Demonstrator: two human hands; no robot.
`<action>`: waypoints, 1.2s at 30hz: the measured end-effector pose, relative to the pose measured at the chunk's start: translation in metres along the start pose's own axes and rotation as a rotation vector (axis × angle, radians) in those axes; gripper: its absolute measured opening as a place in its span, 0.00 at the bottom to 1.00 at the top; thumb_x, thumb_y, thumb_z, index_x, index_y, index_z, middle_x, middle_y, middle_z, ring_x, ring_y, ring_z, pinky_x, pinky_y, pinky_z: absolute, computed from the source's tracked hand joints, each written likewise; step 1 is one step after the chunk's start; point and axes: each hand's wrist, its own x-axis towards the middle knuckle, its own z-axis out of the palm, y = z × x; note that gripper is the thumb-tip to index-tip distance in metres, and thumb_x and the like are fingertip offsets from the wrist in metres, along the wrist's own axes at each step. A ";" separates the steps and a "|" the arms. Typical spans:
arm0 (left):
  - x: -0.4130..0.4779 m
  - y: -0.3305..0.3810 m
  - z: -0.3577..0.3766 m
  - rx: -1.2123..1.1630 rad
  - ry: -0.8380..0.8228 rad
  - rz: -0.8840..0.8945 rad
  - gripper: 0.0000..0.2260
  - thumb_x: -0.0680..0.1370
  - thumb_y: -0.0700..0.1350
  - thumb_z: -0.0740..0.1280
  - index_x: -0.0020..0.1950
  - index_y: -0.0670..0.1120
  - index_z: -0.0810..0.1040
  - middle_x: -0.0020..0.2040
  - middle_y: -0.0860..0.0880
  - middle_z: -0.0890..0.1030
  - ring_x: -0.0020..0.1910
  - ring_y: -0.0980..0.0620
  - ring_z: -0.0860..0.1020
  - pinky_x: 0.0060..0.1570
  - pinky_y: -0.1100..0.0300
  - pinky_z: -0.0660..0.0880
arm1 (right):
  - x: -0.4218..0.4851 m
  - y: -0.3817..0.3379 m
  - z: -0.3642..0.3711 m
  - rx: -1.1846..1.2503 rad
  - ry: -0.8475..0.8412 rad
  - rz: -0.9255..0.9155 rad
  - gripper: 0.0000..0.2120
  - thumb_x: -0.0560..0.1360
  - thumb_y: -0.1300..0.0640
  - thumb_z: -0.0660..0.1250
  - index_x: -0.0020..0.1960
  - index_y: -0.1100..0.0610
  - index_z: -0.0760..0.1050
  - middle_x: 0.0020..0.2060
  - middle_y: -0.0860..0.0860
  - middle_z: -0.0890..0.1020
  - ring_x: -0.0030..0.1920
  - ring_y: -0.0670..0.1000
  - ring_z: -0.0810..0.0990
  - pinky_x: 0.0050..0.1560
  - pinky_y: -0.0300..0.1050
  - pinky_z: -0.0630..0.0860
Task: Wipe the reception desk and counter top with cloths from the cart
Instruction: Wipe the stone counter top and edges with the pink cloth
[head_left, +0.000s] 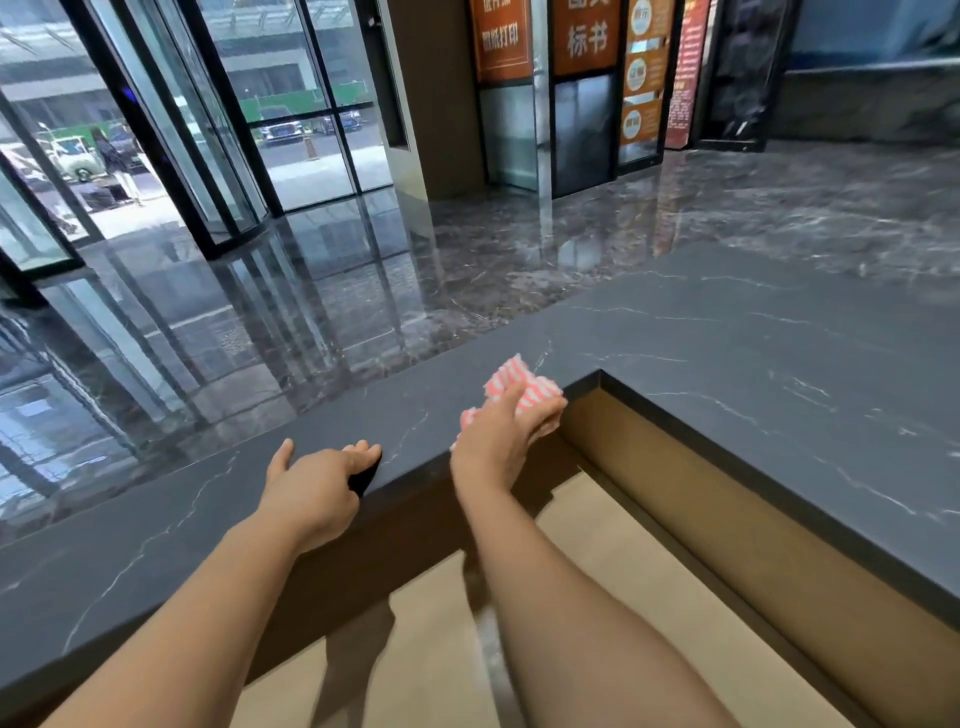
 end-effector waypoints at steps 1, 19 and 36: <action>0.001 0.000 0.000 -0.002 -0.006 0.004 0.31 0.77 0.32 0.54 0.76 0.58 0.62 0.76 0.57 0.61 0.75 0.59 0.58 0.75 0.46 0.38 | 0.017 -0.003 -0.010 -0.026 0.036 0.031 0.33 0.80 0.54 0.59 0.80 0.52 0.47 0.78 0.57 0.44 0.75 0.62 0.55 0.72 0.55 0.58; -0.017 0.010 0.007 0.005 0.136 0.017 0.23 0.76 0.36 0.56 0.67 0.56 0.72 0.61 0.56 0.78 0.64 0.55 0.73 0.74 0.45 0.37 | -0.018 -0.014 0.028 -1.068 -0.614 -0.777 0.20 0.79 0.53 0.58 0.70 0.53 0.68 0.71 0.56 0.67 0.73 0.56 0.60 0.75 0.55 0.50; 0.020 0.101 -0.008 -0.056 0.419 -0.176 0.18 0.75 0.36 0.62 0.57 0.55 0.82 0.58 0.56 0.82 0.63 0.57 0.76 0.75 0.50 0.40 | 0.116 -0.025 -0.042 -1.228 -0.998 -1.012 0.24 0.83 0.53 0.55 0.78 0.52 0.58 0.79 0.54 0.51 0.78 0.54 0.48 0.76 0.57 0.46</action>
